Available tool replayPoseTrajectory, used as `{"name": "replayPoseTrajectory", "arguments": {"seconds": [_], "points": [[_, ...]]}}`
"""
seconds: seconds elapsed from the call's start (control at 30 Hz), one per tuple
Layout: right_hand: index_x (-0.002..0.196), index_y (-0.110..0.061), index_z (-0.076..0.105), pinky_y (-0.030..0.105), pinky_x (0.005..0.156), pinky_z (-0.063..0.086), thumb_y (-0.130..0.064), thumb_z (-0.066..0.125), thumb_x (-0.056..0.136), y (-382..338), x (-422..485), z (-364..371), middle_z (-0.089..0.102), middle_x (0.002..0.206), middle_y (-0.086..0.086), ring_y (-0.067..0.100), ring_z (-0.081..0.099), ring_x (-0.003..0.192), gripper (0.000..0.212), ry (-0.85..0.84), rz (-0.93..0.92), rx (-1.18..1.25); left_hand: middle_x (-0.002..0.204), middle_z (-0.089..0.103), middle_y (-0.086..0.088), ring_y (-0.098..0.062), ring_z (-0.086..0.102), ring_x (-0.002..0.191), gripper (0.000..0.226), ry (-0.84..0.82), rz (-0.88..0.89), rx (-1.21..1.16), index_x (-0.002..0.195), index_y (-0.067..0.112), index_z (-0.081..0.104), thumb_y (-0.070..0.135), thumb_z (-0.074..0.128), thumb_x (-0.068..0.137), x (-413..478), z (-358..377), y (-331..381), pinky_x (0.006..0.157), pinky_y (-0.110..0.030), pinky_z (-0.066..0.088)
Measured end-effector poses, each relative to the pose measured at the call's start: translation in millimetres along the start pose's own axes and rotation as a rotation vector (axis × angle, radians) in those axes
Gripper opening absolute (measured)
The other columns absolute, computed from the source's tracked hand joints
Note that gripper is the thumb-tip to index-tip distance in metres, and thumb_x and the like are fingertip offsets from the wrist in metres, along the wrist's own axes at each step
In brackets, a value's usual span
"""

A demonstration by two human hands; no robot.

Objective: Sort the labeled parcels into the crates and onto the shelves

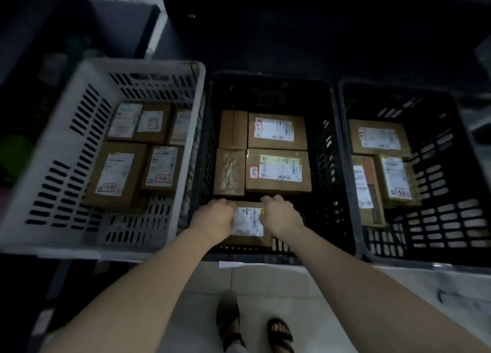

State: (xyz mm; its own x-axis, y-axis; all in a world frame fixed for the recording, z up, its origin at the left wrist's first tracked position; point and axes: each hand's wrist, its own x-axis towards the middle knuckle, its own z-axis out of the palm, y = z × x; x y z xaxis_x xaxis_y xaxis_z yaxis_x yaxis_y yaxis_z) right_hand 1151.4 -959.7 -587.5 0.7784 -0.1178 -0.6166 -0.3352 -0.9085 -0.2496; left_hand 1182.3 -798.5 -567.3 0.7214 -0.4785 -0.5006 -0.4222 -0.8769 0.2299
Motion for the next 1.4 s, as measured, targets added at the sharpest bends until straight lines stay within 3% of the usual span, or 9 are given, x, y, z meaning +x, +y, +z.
{"name": "replayPoseTrajectory", "arguments": {"seconds": [0.13,0.33,0.47,0.6,0.77,0.87,1.03,1.23,1.4], "points": [[0.144,-0.018,0.037,0.044,0.096,0.04,-0.03,0.044,0.099,-20,-39,-33,0.043,0.139,0.011,0.032,0.041,0.126,0.047,0.082,-0.178,-0.297,0.113,0.053,-0.008,-0.026,0.049,0.107,0.024,0.138,-0.031,0.102,0.117,0.014,0.052,0.017,0.044,0.094,-46,-32,-1,0.079,-0.035,0.044],[0.135,-0.015,0.043,0.044,0.093,0.04,-0.031,0.043,0.099,-61,-113,-72,0.047,0.133,0.012,0.035,0.041,0.123,0.04,0.238,-0.442,-0.424,0.113,0.055,-0.008,-0.027,0.051,0.104,0.022,0.272,-0.231,0.153,0.115,0.015,0.051,0.02,0.04,0.096,-153,-68,3,0.071,-0.034,0.04],[0.137,-0.017,0.044,0.044,0.091,0.041,-0.035,0.042,0.1,-121,-190,-98,0.049,0.13,0.01,0.034,0.044,0.119,0.041,0.364,-0.7,-0.438,0.12,0.054,-0.005,-0.025,0.051,0.111,0.029,0.395,-0.403,0.123,0.122,0.018,0.052,0.027,0.042,0.096,-259,-99,-1,0.084,-0.035,0.046],[0.131,-0.018,0.049,0.044,0.095,0.042,-0.035,0.045,0.098,-212,-279,-110,0.053,0.128,0.007,0.031,0.046,0.12,0.037,0.489,-0.985,-0.401,0.114,0.055,-0.003,-0.025,0.053,0.11,0.026,0.572,-0.567,0.218,0.117,0.019,0.053,0.029,0.042,0.095,-387,-133,-9,0.078,-0.032,0.04],[0.128,-0.021,0.055,0.04,0.084,0.045,-0.034,0.05,0.095,-341,-414,-95,0.06,0.118,0.003,0.03,0.054,0.111,0.035,0.69,-1.367,-0.272,0.114,0.057,0.001,-0.022,0.053,0.107,0.027,0.796,-0.84,0.265,0.119,0.022,0.053,0.032,0.042,0.096,-572,-159,-27,0.08,-0.032,0.039],[0.114,-0.015,0.065,0.04,0.071,0.049,-0.025,0.062,0.088,-407,-493,-63,0.066,0.101,0.008,0.034,0.062,0.094,0.028,0.735,-1.606,-0.163,0.114,0.058,0.0,-0.022,0.053,0.107,0.027,0.912,-0.983,0.307,0.119,0.022,0.053,0.031,0.042,0.095,-681,-152,-42,0.083,-0.034,0.041],[0.134,-0.023,0.051,0.039,0.09,0.041,-0.032,0.044,0.099,-497,-605,13,0.056,0.125,0.002,0.027,0.047,0.118,0.037,0.657,-1.791,-0.148,0.12,0.054,0.001,-0.021,0.049,0.111,0.032,0.891,-1.176,0.348,0.126,0.022,0.049,0.032,0.04,0.097,-833,-117,-69,0.088,-0.033,0.038],[0.132,-0.023,0.054,0.037,0.093,0.04,-0.031,0.047,0.098,-568,-698,93,0.056,0.126,0.002,0.025,0.047,0.119,0.036,0.531,-1.911,-0.15,0.12,0.057,0.0,-0.021,0.051,0.111,0.032,0.93,-1.314,0.325,0.125,0.021,0.051,0.03,0.044,0.095,-956,-72,-94,0.09,-0.032,0.041],[0.133,-0.023,0.053,0.036,0.097,0.039,-0.031,0.047,0.098,-609,-734,121,0.055,0.129,0.001,0.024,0.047,0.12,0.037,0.496,-1.921,-0.185,0.119,0.058,0.0,-0.021,0.052,0.11,0.032,0.973,-1.363,0.264,0.125,0.021,0.053,0.03,0.046,0.094,-997,-60,-117,0.09,-0.033,0.043]]}}
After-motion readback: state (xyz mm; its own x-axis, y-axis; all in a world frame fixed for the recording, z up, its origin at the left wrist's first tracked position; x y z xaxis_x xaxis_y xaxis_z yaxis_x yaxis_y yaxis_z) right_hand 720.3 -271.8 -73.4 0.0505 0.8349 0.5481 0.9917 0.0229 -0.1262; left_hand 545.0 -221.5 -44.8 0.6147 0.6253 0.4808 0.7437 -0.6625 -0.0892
